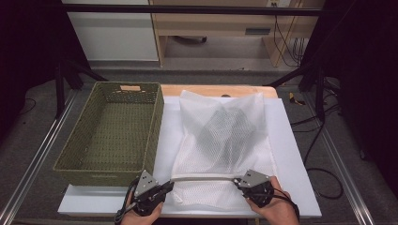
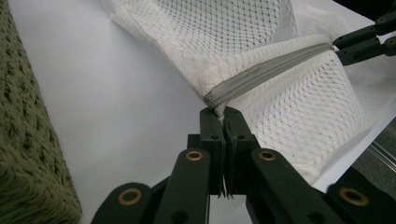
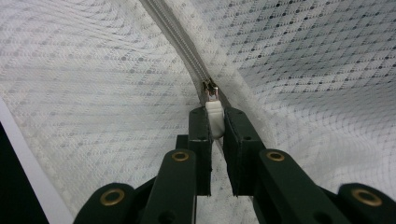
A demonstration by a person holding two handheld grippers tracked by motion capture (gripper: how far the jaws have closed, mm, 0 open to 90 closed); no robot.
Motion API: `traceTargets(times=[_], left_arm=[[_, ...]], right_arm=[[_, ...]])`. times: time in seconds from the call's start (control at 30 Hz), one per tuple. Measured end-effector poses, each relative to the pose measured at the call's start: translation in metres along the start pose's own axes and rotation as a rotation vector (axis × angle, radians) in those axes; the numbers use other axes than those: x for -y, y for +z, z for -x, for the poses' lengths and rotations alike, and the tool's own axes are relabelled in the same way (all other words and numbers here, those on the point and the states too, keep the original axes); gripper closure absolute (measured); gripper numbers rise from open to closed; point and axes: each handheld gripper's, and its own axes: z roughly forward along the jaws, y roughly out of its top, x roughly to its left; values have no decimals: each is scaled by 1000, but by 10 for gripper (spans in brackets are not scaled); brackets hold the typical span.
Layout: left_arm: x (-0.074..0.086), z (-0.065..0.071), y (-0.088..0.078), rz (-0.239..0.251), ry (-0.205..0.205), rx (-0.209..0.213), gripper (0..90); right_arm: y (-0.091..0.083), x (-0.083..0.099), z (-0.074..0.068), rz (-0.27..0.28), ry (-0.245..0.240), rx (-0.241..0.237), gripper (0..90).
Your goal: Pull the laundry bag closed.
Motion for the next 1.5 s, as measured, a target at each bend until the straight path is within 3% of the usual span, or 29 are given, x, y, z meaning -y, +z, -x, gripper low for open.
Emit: traceTargets(times=[0.83, 1.5], left_arm=[[-1, 1, -1, 3, 1, 2, 883], [-1, 1, -1, 6, -2, 3, 883]], right_arm=[[-8, 13, 8, -20, 4, 17, 819], [-10, 15, 10, -24, 11, 2, 819]])
